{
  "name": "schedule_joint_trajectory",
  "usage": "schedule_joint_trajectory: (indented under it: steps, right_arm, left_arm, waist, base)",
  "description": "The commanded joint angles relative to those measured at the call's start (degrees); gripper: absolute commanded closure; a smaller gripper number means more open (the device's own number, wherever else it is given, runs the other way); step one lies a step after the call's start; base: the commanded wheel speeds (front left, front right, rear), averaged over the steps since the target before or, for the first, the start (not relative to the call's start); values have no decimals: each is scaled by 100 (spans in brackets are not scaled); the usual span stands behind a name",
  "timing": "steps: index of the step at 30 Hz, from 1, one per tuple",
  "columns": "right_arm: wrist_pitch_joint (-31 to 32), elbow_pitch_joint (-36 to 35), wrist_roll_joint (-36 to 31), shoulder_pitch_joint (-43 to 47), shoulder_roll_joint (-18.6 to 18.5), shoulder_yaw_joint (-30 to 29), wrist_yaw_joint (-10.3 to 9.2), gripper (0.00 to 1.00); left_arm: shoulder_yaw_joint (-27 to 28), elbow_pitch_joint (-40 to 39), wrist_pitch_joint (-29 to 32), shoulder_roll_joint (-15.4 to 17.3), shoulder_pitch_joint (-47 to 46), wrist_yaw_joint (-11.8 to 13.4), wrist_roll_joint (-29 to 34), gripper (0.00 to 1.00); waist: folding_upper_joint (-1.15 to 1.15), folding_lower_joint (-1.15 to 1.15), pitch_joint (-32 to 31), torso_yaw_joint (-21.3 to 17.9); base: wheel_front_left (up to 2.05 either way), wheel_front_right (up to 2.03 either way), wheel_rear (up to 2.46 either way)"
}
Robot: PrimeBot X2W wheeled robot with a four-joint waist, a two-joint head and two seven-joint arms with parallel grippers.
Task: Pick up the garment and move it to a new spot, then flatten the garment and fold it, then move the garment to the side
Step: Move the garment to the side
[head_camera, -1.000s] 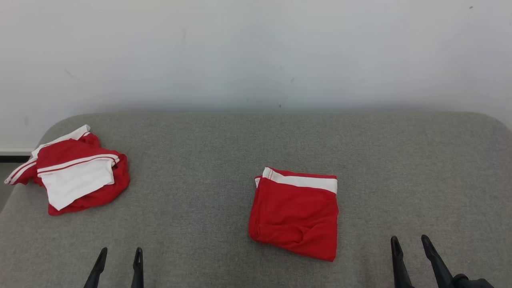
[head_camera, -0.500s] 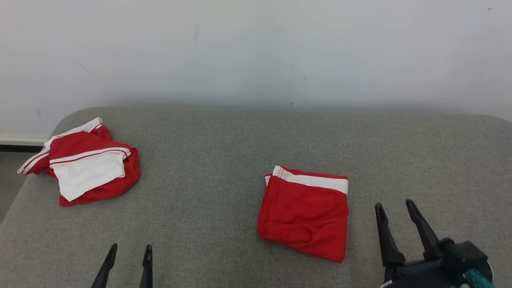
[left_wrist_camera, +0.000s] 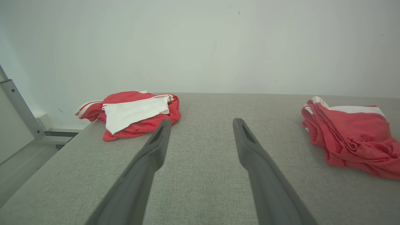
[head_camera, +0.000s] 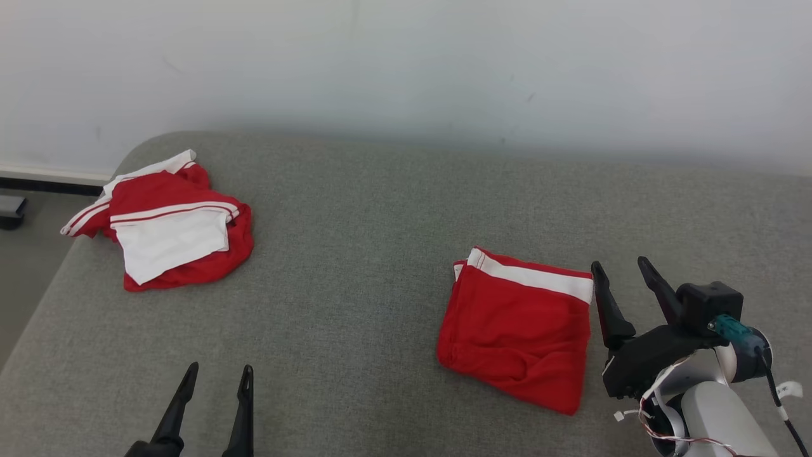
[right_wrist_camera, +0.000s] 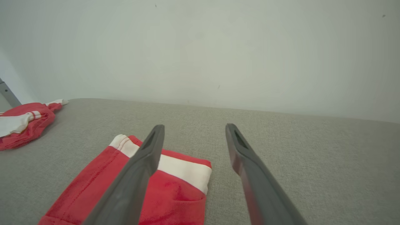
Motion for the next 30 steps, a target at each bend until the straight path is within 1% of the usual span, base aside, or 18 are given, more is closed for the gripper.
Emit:
schedule_joint_trajectory:
  steps: [1,11,23,30]
  right_arm:
    - [76,159,-48,-115,1,-42,-14,0]
    - [359,995,-15,-341,211,-197,-14,0]
    - [704,1516,6,-438,406,-121,-14,0]
    - [991,1891,230,-601,489,-38,-14,0]
  left_arm:
    - [3,12,-19,25,-92,11,-56,0]
    - [19,44,-19,7,-282,11,-88,0]
    - [-57,86,-19,-44,-457,11,-109,0]
    - [-44,109,-19,-12,-493,11,-128,0]
  waist:
    - [-1,-1,155,136]
    - [-1,-1,391,186]
    - [-1,-1,557,103]
    - [-1,-1,574,89]
  base:
    - [0,0,0]
    - [0,0,0]
    - [0,0,0]
    - [0,0,0]
